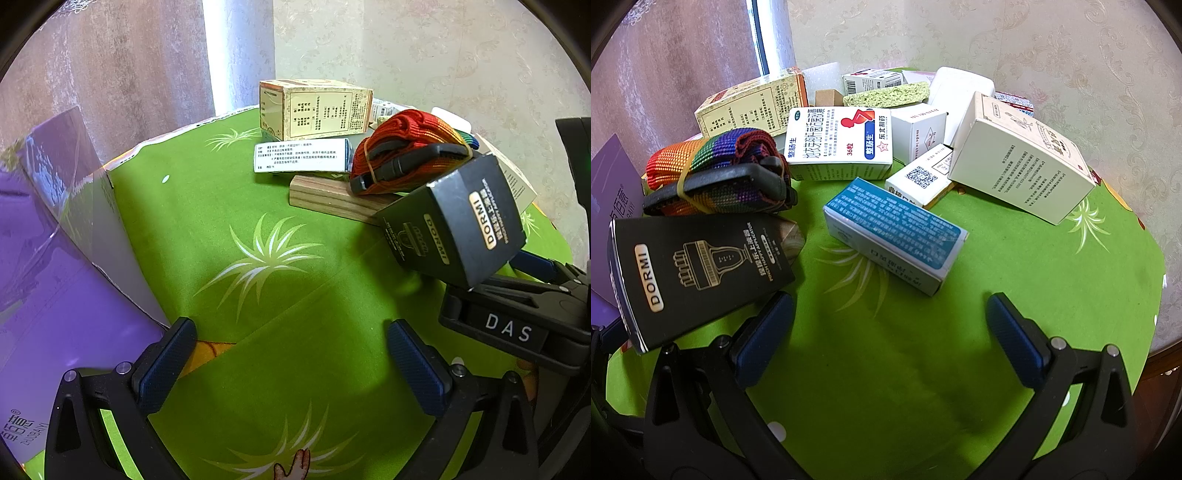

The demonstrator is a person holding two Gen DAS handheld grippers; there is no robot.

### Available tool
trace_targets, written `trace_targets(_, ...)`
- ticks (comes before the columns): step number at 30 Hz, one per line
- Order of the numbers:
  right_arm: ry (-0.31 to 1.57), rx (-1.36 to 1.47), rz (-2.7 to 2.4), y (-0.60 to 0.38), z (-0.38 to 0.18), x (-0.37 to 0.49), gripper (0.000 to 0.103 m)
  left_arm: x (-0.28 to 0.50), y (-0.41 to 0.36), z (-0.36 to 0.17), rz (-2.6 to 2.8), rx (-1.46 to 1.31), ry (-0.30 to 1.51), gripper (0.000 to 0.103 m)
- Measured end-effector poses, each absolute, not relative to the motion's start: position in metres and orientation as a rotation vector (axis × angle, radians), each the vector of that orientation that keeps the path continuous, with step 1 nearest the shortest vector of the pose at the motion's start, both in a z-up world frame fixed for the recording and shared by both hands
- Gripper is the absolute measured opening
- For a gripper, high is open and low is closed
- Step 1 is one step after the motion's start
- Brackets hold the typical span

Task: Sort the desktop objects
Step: 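Grasp the black DORMI box with the left gripper while the right gripper approaches the cream box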

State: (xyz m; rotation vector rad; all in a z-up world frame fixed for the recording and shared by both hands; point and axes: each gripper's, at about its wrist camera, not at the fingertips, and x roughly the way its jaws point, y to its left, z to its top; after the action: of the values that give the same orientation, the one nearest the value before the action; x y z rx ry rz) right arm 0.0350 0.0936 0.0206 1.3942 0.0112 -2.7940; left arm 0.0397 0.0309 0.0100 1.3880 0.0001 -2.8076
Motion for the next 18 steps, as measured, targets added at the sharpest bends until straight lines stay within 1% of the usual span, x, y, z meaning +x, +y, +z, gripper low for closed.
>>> trace_targets(11, 0.027, 1.387, -2.782, 0.094, 0.021, 0.036, 0.103, 0.037, 0.027, 0.01, -2.804, 1.388, 0.003, 0.103)
trace_targets(15, 0.075, 1.354, -2.723, 0.1, 0.021, 0.039, 0.103, 0.038, 0.028, 0.013, -2.778, 1.378, 0.027, 0.103)
trace_targets(18, 0.062, 1.353, -2.724, 0.109, 0.017, 0.04, 0.103, 0.041, 0.031, 0.013, -2.746, 1.362, 0.055, 0.103)
